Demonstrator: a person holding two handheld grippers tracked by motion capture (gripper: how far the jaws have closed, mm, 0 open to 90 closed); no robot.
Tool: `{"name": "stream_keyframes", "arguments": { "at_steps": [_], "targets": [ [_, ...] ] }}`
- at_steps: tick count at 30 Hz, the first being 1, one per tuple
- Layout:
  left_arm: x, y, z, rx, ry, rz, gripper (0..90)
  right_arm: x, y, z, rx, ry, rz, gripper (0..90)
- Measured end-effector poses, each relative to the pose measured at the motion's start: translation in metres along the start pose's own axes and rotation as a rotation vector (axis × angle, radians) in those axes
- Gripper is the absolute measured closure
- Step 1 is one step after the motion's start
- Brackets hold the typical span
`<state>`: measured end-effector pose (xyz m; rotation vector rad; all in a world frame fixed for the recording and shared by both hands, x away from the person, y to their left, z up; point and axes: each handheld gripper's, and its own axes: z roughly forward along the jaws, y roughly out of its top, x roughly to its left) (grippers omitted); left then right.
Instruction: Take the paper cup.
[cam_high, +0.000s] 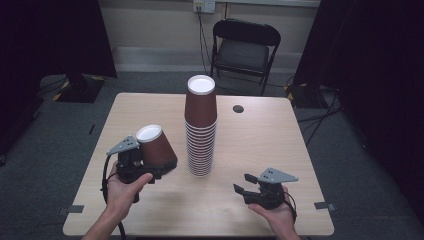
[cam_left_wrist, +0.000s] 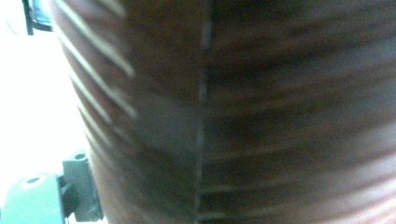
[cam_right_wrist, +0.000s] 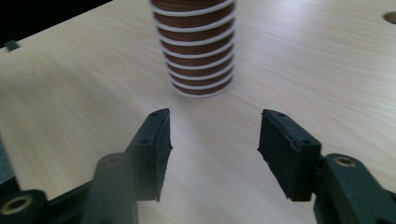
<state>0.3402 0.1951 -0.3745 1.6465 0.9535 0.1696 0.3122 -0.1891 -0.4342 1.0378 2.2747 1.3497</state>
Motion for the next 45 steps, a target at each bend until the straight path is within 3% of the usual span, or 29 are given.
{"name": "stream_keyframes", "arguments": {
  "at_steps": [5, 12, 15, 16, 19, 23, 26, 30, 34, 37, 40, 45],
  "targets": [
    [-0.003, -0.008, 0.006, 0.017, -0.065, -0.091, 10.9, 0.016, 0.008, 0.006, -0.002, 0.017, -0.052, 44.3],
    [-0.005, -0.018, 0.01, 0.036, -0.072, -0.098, 10.9, 0.043, 0.023, 0.02, -0.027, 0.064, -0.11, 45.5],
    [-0.004, -0.024, 0.009, 0.039, -0.085, -0.153, 10.9, 0.055, 0.026, 0.028, -0.033, 0.088, -0.123, 45.6],
    [-0.004, -0.024, 0.009, 0.039, -0.085, -0.153, 10.9, 0.06, 0.027, 0.031, -0.032, 0.092, -0.129, 45.6],
    [-0.003, -0.027, 0.009, 0.053, -0.099, -0.221, 11.0, 0.066, 0.03, 0.038, -0.038, 0.12, -0.136, 45.6],
    [-0.005, -0.027, 0.009, 0.053, -0.11, -0.231, 11.1, 0.073, 0.037, 0.046, -0.05, 0.148, -0.153, 48.5],
    [-0.01, -0.026, 0.01, 0.047, -0.141, -0.248, 11.1, 0.079, 0.043, 0.051, -0.075, 0.164, -0.181, 54.3],
    [-0.012, -0.026, 0.011, 0.047, -0.165, -0.268, 11.2, 0.083, 0.047, 0.053, -0.109, 0.167, -0.203, 57.9],
    [-0.013, -0.026, 0.013, 0.052, -0.213, -0.31, 11.2, 0.093, 0.051, 0.055, -0.171, 0.13, -0.271, 62.9],
    [-0.013, -0.025, 0.014, 0.051, -0.227, -0.315, 11.2, 0.096, 0.052, 0.057, -0.21, 0.111, -0.294, 64.7],
    [-0.012, -0.025, 0.014, 0.052, -0.234, -0.332, 11.3, 0.097, 0.056, 0.057, -0.25, 0.093, -0.298, 66.2],
    [-0.011, -0.025, 0.013, 0.043, -0.246, -0.352, 11.4, 0.097, 0.062, 0.06, -0.282, 0.108, -0.298, 70.5]
  ]
}}
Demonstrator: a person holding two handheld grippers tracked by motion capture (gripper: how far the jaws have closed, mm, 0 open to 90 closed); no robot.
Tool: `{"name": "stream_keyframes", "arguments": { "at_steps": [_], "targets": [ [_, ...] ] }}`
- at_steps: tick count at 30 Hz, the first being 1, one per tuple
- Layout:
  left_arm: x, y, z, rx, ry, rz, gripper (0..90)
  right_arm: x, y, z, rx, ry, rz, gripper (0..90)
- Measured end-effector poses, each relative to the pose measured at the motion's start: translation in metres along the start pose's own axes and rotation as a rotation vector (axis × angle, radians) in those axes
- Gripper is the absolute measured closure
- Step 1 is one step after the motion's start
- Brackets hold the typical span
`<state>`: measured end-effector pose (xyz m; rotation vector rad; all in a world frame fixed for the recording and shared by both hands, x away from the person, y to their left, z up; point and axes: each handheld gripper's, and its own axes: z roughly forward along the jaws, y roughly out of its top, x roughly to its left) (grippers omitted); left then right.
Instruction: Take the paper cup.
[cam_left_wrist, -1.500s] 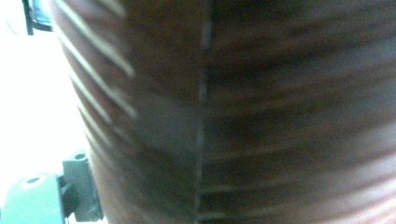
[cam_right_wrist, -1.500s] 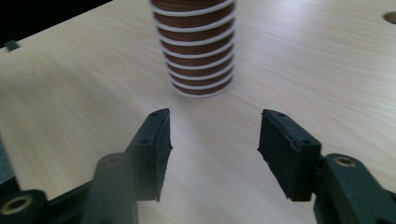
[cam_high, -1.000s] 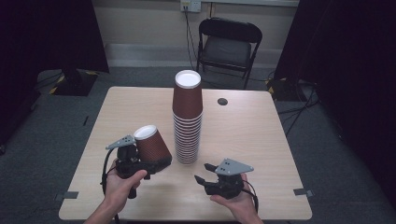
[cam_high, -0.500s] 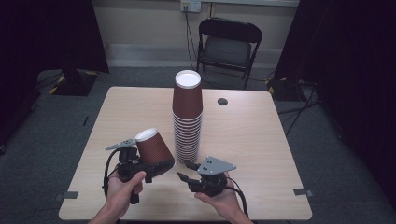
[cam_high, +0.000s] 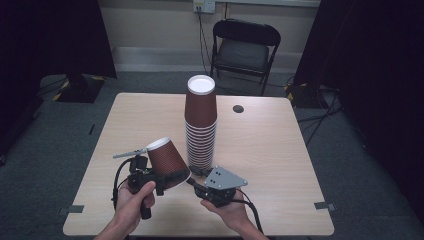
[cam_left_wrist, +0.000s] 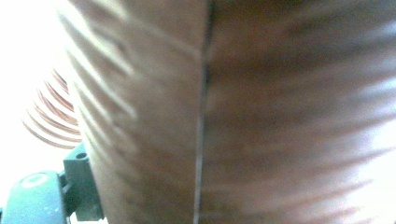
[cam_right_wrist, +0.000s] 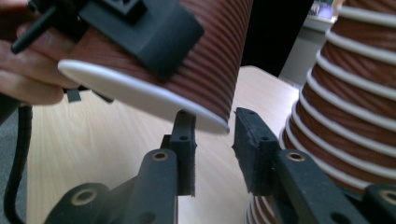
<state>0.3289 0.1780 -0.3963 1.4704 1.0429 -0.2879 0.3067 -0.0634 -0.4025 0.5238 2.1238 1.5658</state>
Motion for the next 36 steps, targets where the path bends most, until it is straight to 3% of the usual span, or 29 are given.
{"name": "stream_keyframes", "arguments": {
  "at_steps": [6, 8, 14, 17, 21, 28, 31, 36],
  "targets": [
    [-0.004, 0.003, -0.003, -0.024, -0.023, 0.0, 11.5, -0.002, 0.002, 0.011, -0.053, -0.012, -0.005, 70.9],
    [-0.007, 0.003, -0.003, -0.015, -0.027, 0.017, 11.5, -0.002, 0.004, 0.015, -0.071, -0.019, 0.0, 66.7],
    [-0.01, 0.0, 0.002, -0.009, -0.046, 0.013, 11.5, -0.002, 0.007, 0.021, -0.119, -0.011, 0.006, 66.8],
    [-0.012, -0.001, 0.003, -0.011, -0.063, 0.005, 11.3, 0.0, 0.006, 0.024, -0.158, -0.043, 0.0, 66.5],
    [-0.01, -0.002, 0.004, -0.015, -0.096, -0.034, 11.2, 0.001, 0.006, 0.026, -0.203, -0.05, 0.0, 68.3],
    [-0.01, -0.003, 0.007, -0.032, -0.111, -0.024, 10.0, 0.003, 0.006, 0.027, -0.243, -0.07, 0.011, 72.6],
    [-0.009, -0.004, 0.007, -0.058, -0.146, -0.024, 8.9, 0.003, 0.006, 0.026, -0.264, -0.085, 0.029, 77.3],
    [-0.008, -0.004, 0.008, -0.079, -0.163, -0.026, 7.2, 0.003, 0.008, 0.025, -0.3, -0.113, 0.047, 81.3]
  ]
}}
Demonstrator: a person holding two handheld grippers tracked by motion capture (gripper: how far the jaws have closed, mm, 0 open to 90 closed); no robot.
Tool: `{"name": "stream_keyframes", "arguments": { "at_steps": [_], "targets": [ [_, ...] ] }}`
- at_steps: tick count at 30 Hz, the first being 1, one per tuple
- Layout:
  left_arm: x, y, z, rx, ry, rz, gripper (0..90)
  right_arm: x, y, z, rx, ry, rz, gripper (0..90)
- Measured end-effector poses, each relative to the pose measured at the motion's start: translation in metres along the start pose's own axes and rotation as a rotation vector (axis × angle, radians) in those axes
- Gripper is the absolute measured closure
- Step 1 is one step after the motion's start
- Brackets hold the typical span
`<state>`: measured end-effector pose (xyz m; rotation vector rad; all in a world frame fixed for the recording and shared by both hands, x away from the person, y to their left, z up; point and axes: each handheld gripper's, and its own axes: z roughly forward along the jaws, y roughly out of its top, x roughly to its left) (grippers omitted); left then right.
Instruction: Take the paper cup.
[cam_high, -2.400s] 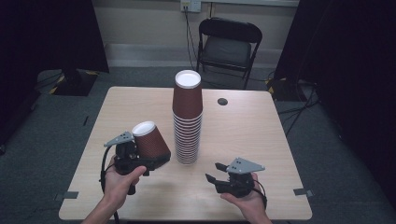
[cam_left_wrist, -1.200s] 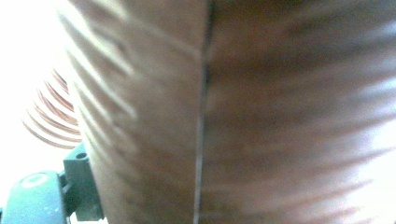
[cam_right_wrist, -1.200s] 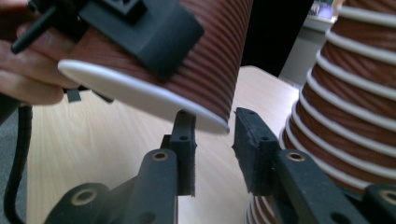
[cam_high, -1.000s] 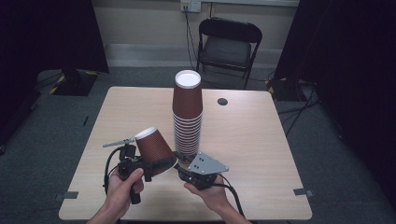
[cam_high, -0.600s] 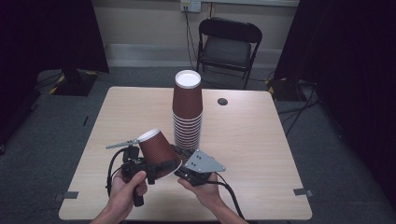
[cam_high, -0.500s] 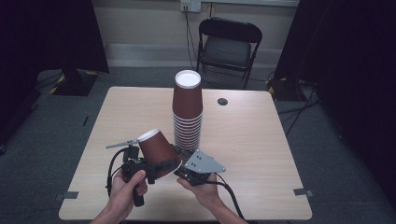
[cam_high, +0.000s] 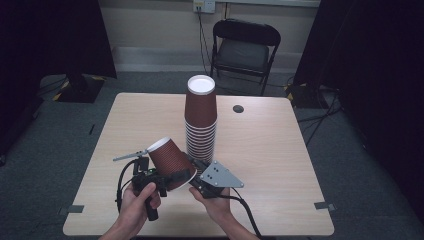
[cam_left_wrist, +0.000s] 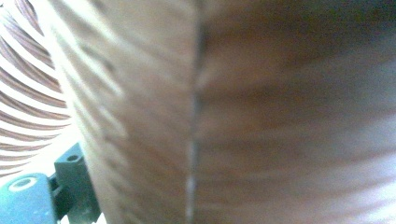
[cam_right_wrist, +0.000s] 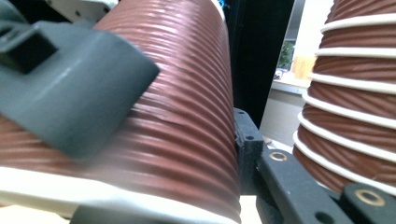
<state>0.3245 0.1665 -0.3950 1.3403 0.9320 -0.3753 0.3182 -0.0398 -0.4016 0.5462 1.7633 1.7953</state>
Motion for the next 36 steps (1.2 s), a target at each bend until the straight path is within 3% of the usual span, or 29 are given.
{"name": "stream_keyframes", "arguments": {
  "at_steps": [6, 12, 23, 31, 36],
  "targets": [
    [0.0, 0.006, -0.003, 0.01, 0.005, 0.037, 4.9, -0.002, 0.0, -0.002, 0.005, 0.008, 0.015, 84.9],
    [0.0, 0.007, -0.003, -0.003, -0.016, 0.038, 4.4, -0.003, 0.002, -0.004, 0.015, 0.019, 0.027, 85.9],
    [-0.004, 0.011, 0.002, -0.009, -0.018, 0.056, 4.0, -0.007, 0.006, -0.007, 0.009, 0.019, 0.039, 86.3],
    [-0.005, 0.018, 0.001, -0.055, -0.023, 0.047, 8.0, -0.006, 0.006, -0.009, -0.007, 0.028, 0.044, 86.4],
    [-0.003, 0.023, -0.005, -0.086, -0.009, 0.055, 9.0, -0.005, 0.008, -0.013, 0.01, 0.039, 0.014, 86.4]
  ]
}}
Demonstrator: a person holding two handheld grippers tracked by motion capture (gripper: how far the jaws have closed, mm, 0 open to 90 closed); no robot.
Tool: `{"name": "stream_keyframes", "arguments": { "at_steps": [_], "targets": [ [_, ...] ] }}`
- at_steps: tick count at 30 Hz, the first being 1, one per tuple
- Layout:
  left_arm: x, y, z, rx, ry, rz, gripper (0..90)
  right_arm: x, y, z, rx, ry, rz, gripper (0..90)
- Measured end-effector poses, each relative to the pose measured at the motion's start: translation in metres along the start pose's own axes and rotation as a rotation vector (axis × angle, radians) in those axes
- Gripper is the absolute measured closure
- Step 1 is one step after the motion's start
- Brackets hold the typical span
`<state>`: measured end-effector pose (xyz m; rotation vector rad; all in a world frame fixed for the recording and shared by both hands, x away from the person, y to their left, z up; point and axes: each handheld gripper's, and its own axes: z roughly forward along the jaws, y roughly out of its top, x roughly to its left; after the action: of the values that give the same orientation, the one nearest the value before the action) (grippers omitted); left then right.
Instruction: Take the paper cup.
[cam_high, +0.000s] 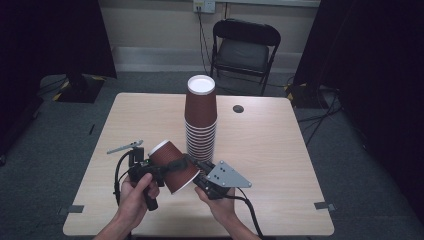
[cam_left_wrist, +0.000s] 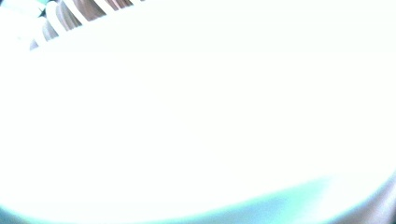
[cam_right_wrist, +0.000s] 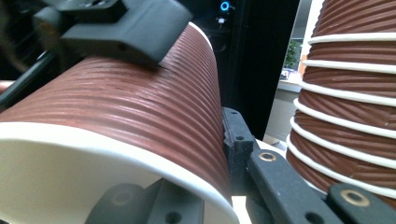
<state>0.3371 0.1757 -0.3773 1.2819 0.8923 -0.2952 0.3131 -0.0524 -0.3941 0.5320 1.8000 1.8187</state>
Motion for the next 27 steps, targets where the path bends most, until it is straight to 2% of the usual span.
{"name": "stream_keyframes", "arguments": {
  "at_steps": [4, 5, 8, 12, 13, 14, 17, 18, 19, 20, 23, 25, 26, 27],
  "targets": [
    [0.001, 0.002, -0.003, -0.008, 0.016, 0.012, 10.1, 0.001, 0.0, -0.003, 0.021, 0.014, -0.012, 86.4],
    [0.002, 0.003, -0.005, -0.006, 0.029, 0.024, 9.2, 0.002, 0.0, -0.005, 0.033, 0.022, -0.029, 86.4],
    [0.004, 0.004, -0.007, -0.015, 0.024, 0.03, 12.8, 0.002, 0.0, -0.008, 0.058, 0.029, -0.049, 86.3],
    [0.006, 0.006, -0.008, -0.023, 0.025, 0.035, 13.3, 0.0, -0.001, -0.011, 0.09, 0.043, -0.065, 86.4],
    [0.006, 0.007, -0.008, -0.023, 0.033, 0.06, 14.3, -0.002, -0.001, -0.014, 0.098, 0.053, -0.051, 86.4],
    [0.006, 0.007, -0.008, -0.023, 0.033, 0.06, 15.2, -0.002, -0.001, -0.014, 0.098, 0.053, -0.051, 86.4],
    [0.006, 0.007, -0.009, -0.005, 0.069, 0.132, 14.9, -0.005, -0.007, -0.019, 0.138, 0.06, -0.038, 86.4],
    [0.006, 0.007, -0.009, -0.005, 0.069, 0.132, 14.9, -0.005, -0.007, -0.019, 0.138, 0.06, -0.038, 86.4],
    [0.006, 0.006, -0.009, 0.0, 0.075, 0.163, 15.1, -0.008, -0.011, -0.021, 0.177, 0.07, -0.024, 86.4],
    [0.006, 0.006, -0.009, -0.002, 0.092, 0.171, 15.0, -0.01, -0.012, -0.022, 0.187, 0.075, -0.013, 86.4],
    [0.006, 0.006, -0.009, -0.008, 0.107, 0.202, 15.0, -0.015, -0.015, -0.026, 0.225, 0.085, 0.015, 86.4],
    [0.006, 0.005, -0.009, 0.008, 0.128, 0.233, 15.0, -0.018, -0.017, -0.029, 0.254, 0.089, 0.03, 86.3],
    [0.006, 0.005, -0.009, 0.008, 0.128, 0.233, 15.0, -0.02, -0.017, -0.03, 0.28, 0.087, 0.036, 86.3],
    [0.006, 0.002, -0.008, 0.015, 0.133, 0.263, 15.1, -0.022, -0.017, -0.032, 0.301, 0.092, 0.047, 86.3]
  ]
}}
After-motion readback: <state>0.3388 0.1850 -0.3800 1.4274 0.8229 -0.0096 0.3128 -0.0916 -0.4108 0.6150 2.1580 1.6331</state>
